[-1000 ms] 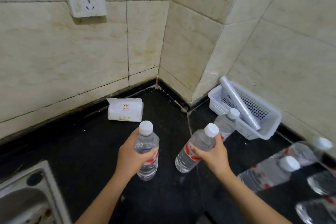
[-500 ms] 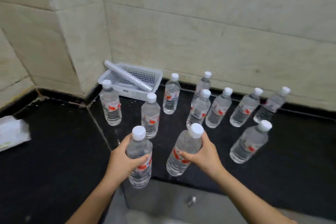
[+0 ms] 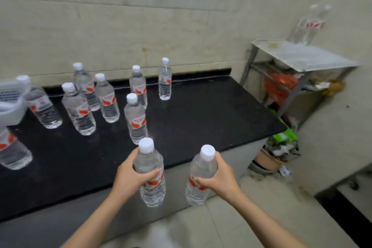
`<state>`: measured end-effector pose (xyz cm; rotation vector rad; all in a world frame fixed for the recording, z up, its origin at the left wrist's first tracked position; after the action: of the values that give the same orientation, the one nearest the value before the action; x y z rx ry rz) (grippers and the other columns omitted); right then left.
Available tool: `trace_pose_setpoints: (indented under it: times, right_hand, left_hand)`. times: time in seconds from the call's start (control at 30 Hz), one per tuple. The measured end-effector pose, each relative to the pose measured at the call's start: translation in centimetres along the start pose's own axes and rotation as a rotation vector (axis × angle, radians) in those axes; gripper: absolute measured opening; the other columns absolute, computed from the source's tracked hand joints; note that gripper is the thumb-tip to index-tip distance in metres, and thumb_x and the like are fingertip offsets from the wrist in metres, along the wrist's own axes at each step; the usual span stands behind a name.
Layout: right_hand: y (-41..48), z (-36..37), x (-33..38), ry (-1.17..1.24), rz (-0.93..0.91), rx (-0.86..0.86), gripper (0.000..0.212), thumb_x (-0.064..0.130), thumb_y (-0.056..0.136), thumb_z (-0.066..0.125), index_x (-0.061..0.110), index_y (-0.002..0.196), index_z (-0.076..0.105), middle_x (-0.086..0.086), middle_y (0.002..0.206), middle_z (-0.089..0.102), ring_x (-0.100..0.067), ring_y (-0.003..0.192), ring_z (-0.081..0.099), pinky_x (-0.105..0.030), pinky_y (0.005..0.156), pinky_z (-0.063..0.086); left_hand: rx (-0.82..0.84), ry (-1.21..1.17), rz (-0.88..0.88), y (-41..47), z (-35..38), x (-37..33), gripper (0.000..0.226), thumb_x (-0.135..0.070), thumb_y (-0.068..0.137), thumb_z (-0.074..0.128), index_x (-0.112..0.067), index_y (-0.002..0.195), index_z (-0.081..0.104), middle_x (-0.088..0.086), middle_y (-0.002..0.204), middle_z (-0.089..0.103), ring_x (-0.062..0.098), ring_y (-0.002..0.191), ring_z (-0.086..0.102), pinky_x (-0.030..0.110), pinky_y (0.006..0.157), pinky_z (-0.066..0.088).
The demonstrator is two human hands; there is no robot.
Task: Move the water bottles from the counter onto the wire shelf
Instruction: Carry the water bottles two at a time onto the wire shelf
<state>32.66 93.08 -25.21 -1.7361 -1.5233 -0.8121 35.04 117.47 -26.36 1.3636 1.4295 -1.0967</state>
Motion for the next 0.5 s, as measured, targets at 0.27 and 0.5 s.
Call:
trace_pose_setpoints:
  times: [0.27,0.5]
  right_hand:
    - [0.0,-8.5,-8.2,0.011,0.146,-0.145,0.058,0.030,0.059,0.082,0.040,0.098,0.039,0.012,0.093,0.058,-0.011,0.093,0.057,-0.031,0.081,0.048]
    - [3.3,-17.4,-14.3,0.016,0.265,-0.268,0.064,0.029,0.059,0.083,0.050,0.095,0.035,0.014,0.099,0.058,-0.009,0.097,0.057,-0.025,0.080,0.046]
  left_hand:
    - [0.251,0.030,0.013,3.4,13.2,-1.3,0.065,-0.044,0.035,0.076,-0.042,0.097,0.057,-0.013,0.088,0.072,-0.005,0.083,0.066,0.020,0.075,0.050]
    - [0.405,0.008,0.022,9.1,25.7,-3.0,0.063,-0.036,0.039,0.079,-0.044,0.098,0.058,-0.018,0.090,0.072,-0.004,0.084,0.065,0.027,0.081,0.052]
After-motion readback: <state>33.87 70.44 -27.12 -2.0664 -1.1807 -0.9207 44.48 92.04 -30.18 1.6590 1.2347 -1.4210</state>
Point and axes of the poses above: each hand's wrist, its own y-axis towards the middle knuckle, its own z-axis out of the palm, x = y × z, the point moved 10 cm from there along y, towards the middle knuckle
